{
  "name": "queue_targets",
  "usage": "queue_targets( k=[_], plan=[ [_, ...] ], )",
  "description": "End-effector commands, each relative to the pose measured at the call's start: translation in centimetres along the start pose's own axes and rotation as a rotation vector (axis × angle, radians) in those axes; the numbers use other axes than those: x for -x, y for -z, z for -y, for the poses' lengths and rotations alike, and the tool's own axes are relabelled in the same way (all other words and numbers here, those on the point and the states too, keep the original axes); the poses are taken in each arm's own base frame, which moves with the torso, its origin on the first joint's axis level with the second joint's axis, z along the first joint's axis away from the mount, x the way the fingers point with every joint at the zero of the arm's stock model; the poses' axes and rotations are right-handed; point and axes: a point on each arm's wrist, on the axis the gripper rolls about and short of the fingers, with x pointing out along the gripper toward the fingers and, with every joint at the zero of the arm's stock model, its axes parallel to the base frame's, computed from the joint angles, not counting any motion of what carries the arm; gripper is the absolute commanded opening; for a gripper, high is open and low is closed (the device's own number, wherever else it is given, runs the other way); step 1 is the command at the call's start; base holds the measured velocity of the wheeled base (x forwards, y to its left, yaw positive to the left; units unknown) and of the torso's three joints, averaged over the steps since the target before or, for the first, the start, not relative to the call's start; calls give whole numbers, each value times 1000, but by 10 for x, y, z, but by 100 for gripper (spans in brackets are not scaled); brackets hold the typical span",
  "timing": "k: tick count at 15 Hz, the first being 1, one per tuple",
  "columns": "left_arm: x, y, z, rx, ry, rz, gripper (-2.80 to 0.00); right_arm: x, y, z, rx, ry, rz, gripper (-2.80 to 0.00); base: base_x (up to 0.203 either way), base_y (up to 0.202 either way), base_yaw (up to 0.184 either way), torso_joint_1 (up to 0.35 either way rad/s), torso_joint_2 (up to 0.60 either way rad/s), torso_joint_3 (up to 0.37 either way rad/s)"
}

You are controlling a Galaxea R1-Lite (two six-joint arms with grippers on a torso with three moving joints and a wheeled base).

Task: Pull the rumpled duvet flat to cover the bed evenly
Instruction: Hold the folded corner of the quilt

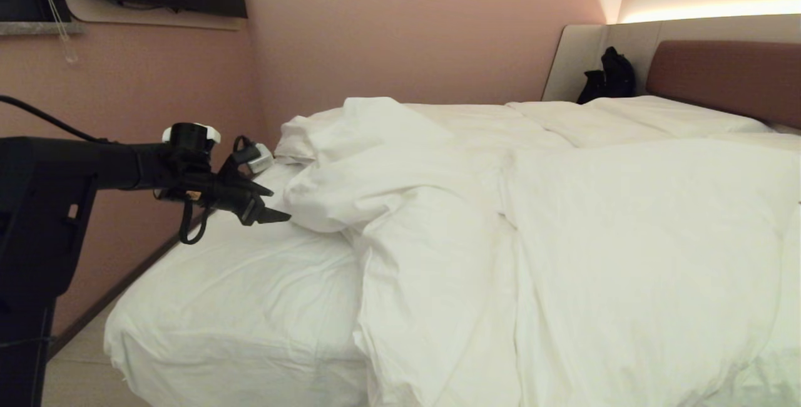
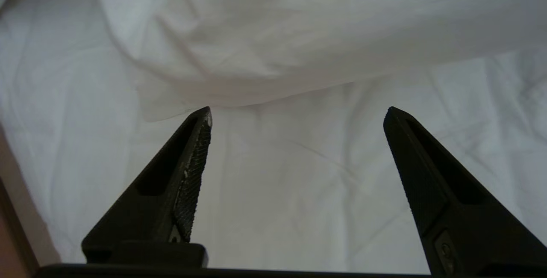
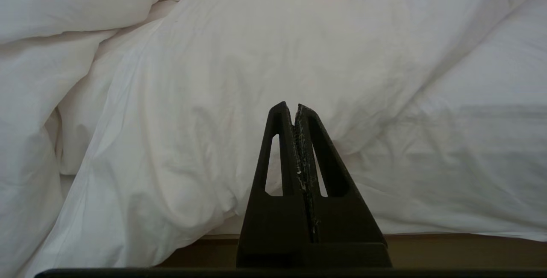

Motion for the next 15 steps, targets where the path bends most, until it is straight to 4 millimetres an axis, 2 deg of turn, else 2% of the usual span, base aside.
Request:
queue_targets(
  k=[1,4,7,9,10,12,14,15],
  plan=[
    [-3,-1,-1,-11,4,6,0,0,0,0,0,0,0,-280,0,0,0,0,0,0],
    [-19,8,2,-31,24,-4,0,0,0,0,0,0,0,-280,0,0,0,0,0,0],
    [-42,5,8,-84,20,38,0,0,0,0,0,0,0,-280,0,0,0,0,0,0],
    [-45,4,9,-90,19,44,0,0,0,0,0,0,-1,-280,0,0,0,0,0,0],
    [-57,2,13,-109,22,59,0,0,0,0,0,0,-1,-280,0,0,0,0,0,0],
    [-64,3,16,-117,28,64,0,0,0,0,0,0,-1,-280,0,0,0,0,0,0],
    [-84,10,20,-131,25,80,0,0,0,0,0,0,-1,-280,0,0,0,0,0,0],
    [-87,10,21,-136,22,87,0,0,0,0,0,0,-1,-280,0,0,0,0,0,0]
  ],
)
